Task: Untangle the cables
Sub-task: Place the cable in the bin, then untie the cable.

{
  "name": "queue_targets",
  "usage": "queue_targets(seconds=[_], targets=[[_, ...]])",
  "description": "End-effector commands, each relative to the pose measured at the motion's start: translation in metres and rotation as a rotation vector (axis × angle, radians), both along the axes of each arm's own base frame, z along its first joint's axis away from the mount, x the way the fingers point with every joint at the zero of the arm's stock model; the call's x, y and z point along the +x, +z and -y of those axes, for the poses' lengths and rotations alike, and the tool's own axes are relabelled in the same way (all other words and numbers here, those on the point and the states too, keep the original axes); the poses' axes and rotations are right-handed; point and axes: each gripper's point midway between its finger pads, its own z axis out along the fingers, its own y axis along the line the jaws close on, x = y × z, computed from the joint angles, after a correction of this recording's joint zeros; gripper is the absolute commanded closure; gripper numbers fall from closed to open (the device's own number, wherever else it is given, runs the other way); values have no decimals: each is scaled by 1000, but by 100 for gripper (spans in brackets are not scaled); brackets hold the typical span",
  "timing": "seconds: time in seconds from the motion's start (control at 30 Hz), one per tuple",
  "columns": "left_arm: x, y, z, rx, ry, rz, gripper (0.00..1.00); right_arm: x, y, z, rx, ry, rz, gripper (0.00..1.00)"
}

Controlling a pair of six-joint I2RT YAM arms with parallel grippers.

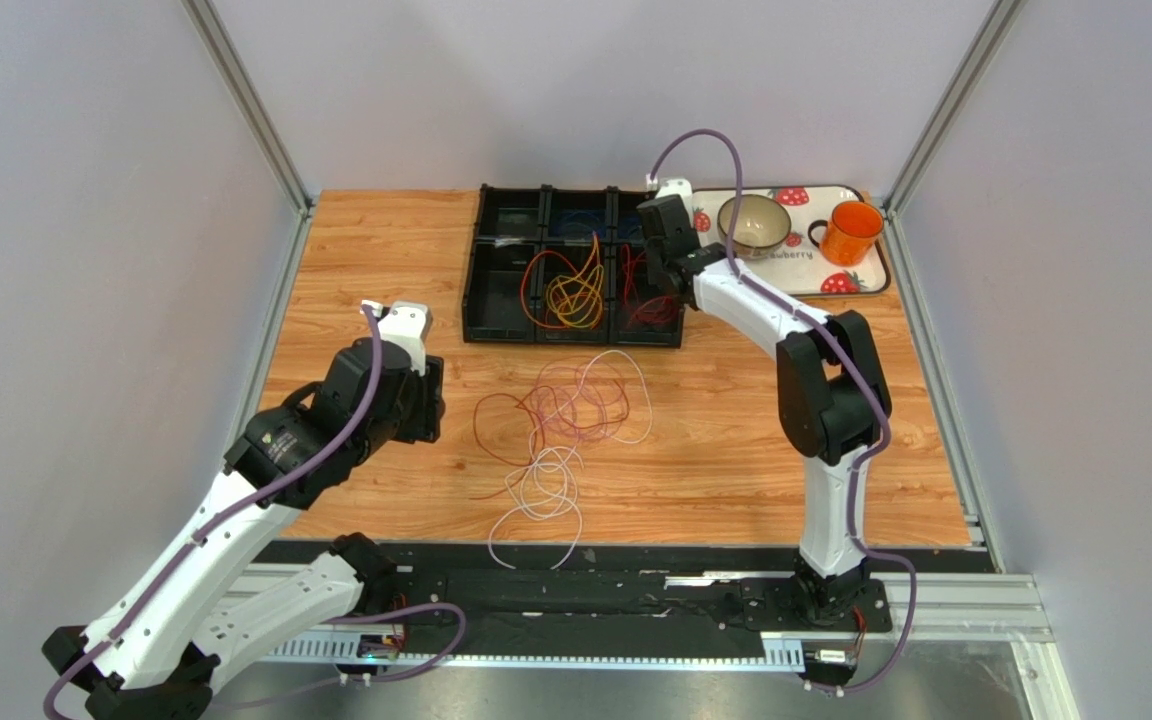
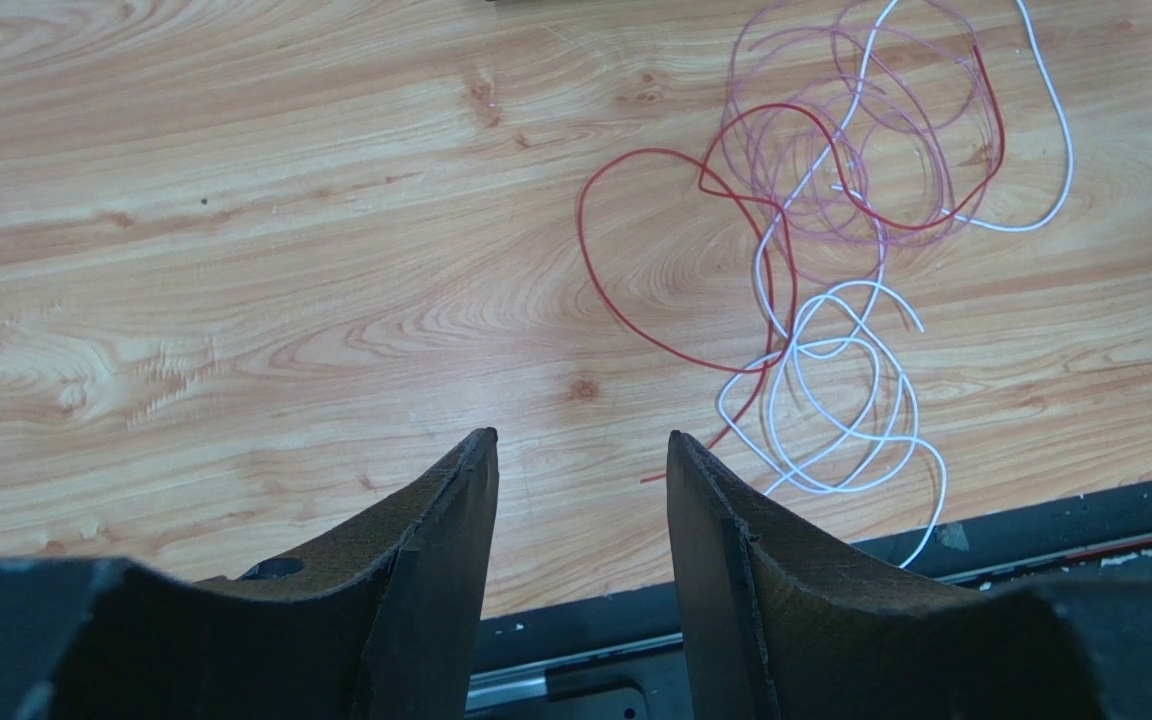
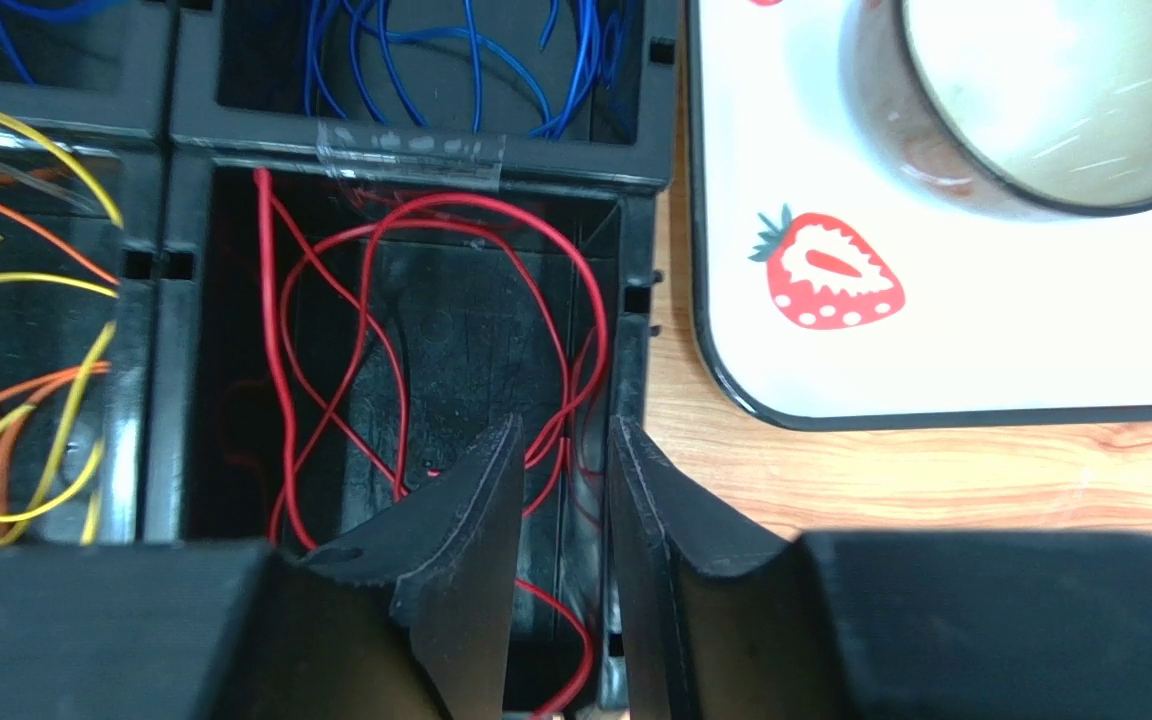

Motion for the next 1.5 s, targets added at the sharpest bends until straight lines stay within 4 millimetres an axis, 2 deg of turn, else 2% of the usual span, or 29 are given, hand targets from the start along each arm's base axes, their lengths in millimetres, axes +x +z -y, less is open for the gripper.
queue_targets(seconds=[0.0, 0.13, 0.23, 0.3, 0.33, 0.37, 0.4, 0.43, 0.53, 0.57, 0.73, 0.83, 1.0, 1.03, 1.1, 1.2, 1.23, 1.47], targets=[[0, 2, -2, -11, 15, 10, 46, 7, 80, -3, 56, 1, 142, 68], [-1, 3, -2, -14, 14, 14, 46, 3, 104, -1, 78, -2, 173, 67], [-1, 3, -2, -14, 15, 14, 46, -7, 113, -1, 109, 1, 172, 67], [0, 3, -2, -14, 16, 12, 46, -16, 110, -4, 152, 5, 148, 71], [-1, 3, -2, -13, 14, 13, 46, -24, 97, -4, 161, 2, 116, 76], [-1, 2, -2, -13, 15, 13, 46, -31, 101, -11, 218, 23, 108, 79], [-1, 2, -2, -13, 14, 13, 46, -37, 96, -14, 239, 35, 90, 82], [0, 3, -1, -15, 14, 13, 46, -45, 82, -15, 246, 44, 53, 88], [-1, 3, -1, -16, 11, 14, 46, -62, 74, -16, 288, 41, 16, 100], [-1, 2, -1, -14, 11, 11, 46, -71, 66, -15, 301, 36, -10, 100], [0, 3, 0, -16, 7, 11, 46, -87, 47, -23, 354, 60, -74, 100], [-1, 3, 0, -17, 6, 12, 46, -87, 41, -28, 372, 64, -96, 100], [-1, 3, -1, -18, 9, 14, 46, -75, 38, -41, 403, 80, -109, 100], [-1, 4, -1, -19, 11, 17, 46, -72, 29, -43, 397, 77, -126, 100], [-1, 4, -1, -20, 11, 18, 46, -68, 25, -45, 390, 77, -135, 100], [-1, 4, -1, -21, 10, 18, 46, -55, 23, -46, 369, 68, -129, 100], [-1, 4, -1, -20, 11, 18, 46, -47, 29, -46, 363, 64, -107, 100], [-1, 3, -1, -17, 12, 16, 46, -15, 14, -39, 341, 31, -122, 100]])
